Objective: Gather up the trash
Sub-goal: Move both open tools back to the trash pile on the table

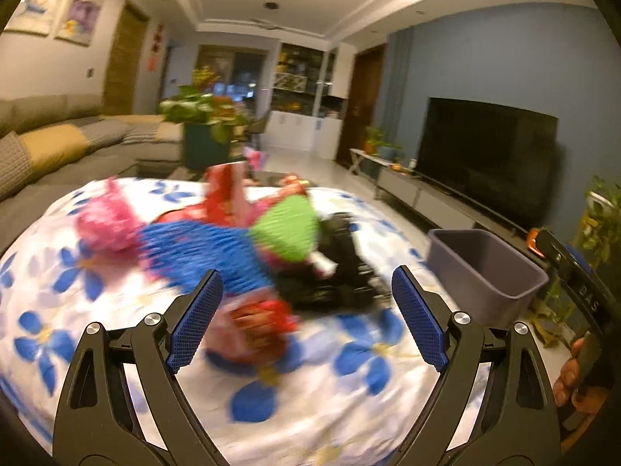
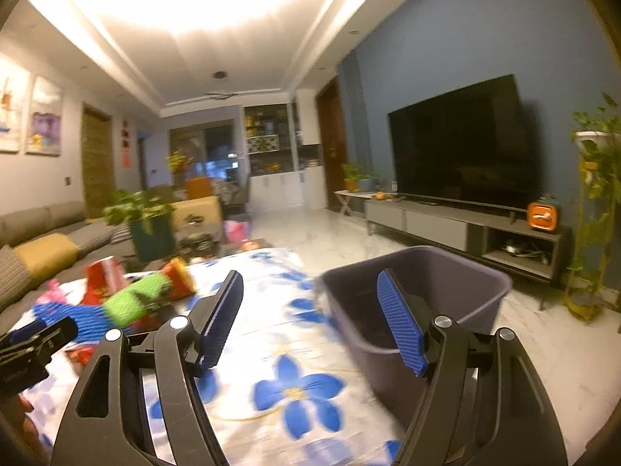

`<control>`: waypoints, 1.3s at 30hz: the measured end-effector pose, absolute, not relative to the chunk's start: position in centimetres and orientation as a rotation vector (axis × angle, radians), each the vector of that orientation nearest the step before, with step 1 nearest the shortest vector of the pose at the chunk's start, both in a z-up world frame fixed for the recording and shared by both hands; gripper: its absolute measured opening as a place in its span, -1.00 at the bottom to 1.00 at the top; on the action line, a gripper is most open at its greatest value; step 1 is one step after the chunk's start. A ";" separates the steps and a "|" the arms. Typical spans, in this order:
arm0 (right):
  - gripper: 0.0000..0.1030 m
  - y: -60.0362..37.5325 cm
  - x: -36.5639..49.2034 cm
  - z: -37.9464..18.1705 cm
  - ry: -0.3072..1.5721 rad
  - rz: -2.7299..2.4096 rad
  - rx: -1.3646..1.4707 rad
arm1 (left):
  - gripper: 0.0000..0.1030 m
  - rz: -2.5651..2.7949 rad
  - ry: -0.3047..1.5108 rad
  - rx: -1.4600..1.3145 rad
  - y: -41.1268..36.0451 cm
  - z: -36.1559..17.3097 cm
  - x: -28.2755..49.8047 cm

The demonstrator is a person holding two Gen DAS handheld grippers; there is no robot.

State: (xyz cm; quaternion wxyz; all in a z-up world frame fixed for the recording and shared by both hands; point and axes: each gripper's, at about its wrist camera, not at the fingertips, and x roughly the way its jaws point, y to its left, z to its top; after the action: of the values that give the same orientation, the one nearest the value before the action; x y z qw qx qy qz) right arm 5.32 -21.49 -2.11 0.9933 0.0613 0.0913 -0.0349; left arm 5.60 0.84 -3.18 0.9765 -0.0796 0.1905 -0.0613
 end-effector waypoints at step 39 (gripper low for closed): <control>-0.41 -1.7 9.8 -8.5 0.402 0.486 -0.059 | 0.69 -0.001 0.398 -0.295 12.5 -5.7 5.9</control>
State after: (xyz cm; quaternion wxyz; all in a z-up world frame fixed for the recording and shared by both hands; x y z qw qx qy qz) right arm 9.78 -1.72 -8.54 0.9503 -0.0289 0.1977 0.2389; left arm 5.89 12.47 -5.71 0.9695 -0.1459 0.1968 -0.0003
